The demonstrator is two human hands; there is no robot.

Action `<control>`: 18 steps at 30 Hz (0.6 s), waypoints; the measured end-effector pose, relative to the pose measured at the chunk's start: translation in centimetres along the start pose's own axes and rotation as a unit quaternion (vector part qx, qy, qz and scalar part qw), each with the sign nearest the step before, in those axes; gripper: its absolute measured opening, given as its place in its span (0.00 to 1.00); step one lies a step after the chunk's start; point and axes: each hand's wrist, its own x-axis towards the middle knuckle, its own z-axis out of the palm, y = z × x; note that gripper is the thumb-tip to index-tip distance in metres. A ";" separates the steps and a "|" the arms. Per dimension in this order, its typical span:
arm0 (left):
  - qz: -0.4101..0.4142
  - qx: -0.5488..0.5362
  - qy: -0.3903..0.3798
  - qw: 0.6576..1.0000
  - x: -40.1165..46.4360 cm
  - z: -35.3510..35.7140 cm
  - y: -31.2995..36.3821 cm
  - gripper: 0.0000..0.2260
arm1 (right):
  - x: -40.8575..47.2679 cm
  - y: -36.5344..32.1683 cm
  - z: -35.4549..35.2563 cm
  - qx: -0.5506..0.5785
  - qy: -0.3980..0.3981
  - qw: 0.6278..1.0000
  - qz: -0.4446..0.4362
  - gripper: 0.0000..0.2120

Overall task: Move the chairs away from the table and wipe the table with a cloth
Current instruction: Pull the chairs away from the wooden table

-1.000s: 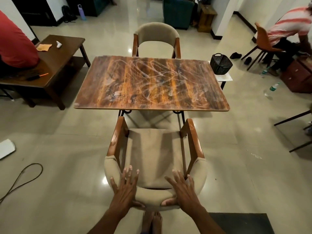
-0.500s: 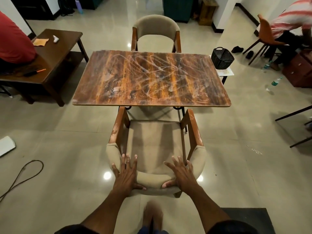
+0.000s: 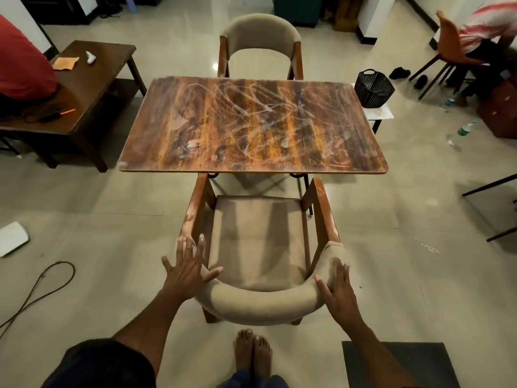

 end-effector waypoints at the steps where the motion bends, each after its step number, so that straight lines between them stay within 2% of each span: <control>1: -0.014 -0.010 -0.013 1.000 0.0 0.2 0.2 0.55 | 0.2 -0.5 0.3 0.012 0.002 1.000 0.007 0.44; 4: -0.044 -0.043 -0.045 0.997 -0.1 1.5 1.2 0.46 | 0.7 -0.4 1.4 0.022 0.015 0.999 0.020 0.41; 7: -0.088 -0.047 -0.033 0.994 0.6 2.2 2.3 0.41 | 1.3 0.1 2.7 0.036 0.057 0.998 0.013 0.38; 13: -0.170 -0.028 0.002 0.985 1.5 3.8 4.0 0.43 | 2.4 -0.7 4.0 0.067 0.144 0.987 -0.007 0.35; 18: -0.185 -0.043 0.024 0.981 1.2 4.0 5.3 0.45 | 3.8 -0.3 4.0 0.061 0.152 0.986 -0.033 0.34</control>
